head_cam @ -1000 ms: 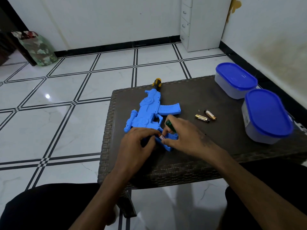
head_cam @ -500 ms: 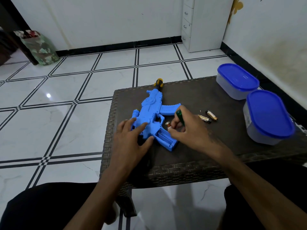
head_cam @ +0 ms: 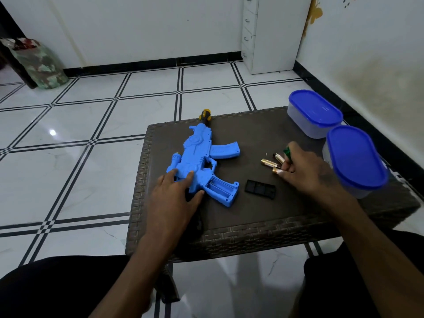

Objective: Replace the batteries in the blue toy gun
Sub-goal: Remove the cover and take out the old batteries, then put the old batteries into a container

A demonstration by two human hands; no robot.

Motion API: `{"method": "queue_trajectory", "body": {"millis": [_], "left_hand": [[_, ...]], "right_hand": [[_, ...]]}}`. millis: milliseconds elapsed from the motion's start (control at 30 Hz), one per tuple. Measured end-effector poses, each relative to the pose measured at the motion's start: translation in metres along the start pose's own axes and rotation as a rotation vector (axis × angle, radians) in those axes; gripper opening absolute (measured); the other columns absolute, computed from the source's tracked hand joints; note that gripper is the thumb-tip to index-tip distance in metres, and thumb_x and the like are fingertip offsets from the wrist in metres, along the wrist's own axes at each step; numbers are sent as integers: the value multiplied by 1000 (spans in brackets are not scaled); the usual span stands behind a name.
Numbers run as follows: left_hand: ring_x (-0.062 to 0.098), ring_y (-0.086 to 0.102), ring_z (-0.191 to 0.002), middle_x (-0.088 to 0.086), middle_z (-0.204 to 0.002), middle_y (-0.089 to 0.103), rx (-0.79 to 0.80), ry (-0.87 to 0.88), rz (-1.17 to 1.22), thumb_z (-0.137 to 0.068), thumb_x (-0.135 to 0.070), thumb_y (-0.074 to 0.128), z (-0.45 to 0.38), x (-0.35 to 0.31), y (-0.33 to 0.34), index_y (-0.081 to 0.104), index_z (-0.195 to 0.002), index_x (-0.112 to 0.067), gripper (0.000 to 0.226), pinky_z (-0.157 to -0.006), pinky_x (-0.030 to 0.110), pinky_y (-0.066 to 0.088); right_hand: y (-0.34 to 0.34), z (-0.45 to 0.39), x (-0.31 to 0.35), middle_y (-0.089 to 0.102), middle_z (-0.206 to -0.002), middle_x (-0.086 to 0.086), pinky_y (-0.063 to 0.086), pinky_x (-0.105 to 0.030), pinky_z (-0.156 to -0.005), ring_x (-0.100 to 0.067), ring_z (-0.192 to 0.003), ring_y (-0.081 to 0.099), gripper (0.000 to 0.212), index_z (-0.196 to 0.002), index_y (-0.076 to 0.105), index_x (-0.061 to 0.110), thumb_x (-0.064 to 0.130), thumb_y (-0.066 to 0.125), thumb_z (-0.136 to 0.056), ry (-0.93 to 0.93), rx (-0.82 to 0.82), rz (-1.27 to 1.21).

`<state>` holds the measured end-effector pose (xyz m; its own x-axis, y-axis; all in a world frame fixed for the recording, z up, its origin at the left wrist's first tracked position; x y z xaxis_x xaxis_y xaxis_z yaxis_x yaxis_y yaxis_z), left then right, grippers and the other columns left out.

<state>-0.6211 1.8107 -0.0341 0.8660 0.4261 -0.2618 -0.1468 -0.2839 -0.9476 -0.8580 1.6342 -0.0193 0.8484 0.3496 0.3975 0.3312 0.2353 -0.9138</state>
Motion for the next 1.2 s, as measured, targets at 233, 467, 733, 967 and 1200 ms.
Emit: {"method": "queue_trajectory", "body": {"millis": [233, 467, 733, 967, 1200], "left_hand": [[26, 57, -117, 6, -141, 52, -17, 14, -27, -82, -50, 65, -4, 0, -3, 61, -130, -30, 52, -90, 37, 48], [28, 57, -118, 4, -133, 60, -105, 105, -7, -82, -39, 69, -10, -17, -14, 69, -120, -25, 41, -90, 40, 48], [25, 62, -105, -1, -116, 67, -103, 263, 142, -86, -26, 65, -49, -82, -16, 75, -105, -24, 22, -83, 36, 48], [16, 59, -112, -6, -120, 65, -58, 411, 159, -89, -32, 58, -93, -144, -5, 71, -115, -27, 30, -89, 30, 46], [14, 60, -111, -10, -121, 66, 3, 415, 148, -89, -38, 54, -134, -180, 17, 69, -117, -33, 32, -90, 36, 51]], "right_hand": [[2, 5, -4, 61, -89, 7, 58, -40, -73, -11, -78, 62, 34, -105, 42, 26, 30, 71, -88, 26, -21, -44], [-16, 2, -12, 52, -82, 1, 44, -27, -57, -11, -71, 54, 25, -120, 41, 17, 15, 53, -98, 100, -216, -101], [-9, -11, -10, 54, -116, -9, 55, -38, -79, -23, -95, 59, 55, -131, 42, 19, 0, 66, -85, 79, -145, 101], [-7, -23, -11, 51, -125, -13, 48, -33, -80, -28, -108, 58, 47, -125, 51, 14, 1, 69, -84, 103, -30, 155], [-54, -42, -19, 61, -108, -6, 55, -36, -80, -22, -94, 61, 20, -117, 56, 13, 14, 57, -97, 66, -183, 112]]}}
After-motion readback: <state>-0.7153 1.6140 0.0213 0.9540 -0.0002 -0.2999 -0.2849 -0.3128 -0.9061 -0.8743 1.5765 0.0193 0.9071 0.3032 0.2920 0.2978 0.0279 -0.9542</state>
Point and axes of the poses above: each hand's wrist, its own z-axis away from the middle knuckle, its own y-axis out of the palm, x = y × z, the point moved 5 cm from there along -z, towards the middle knuckle
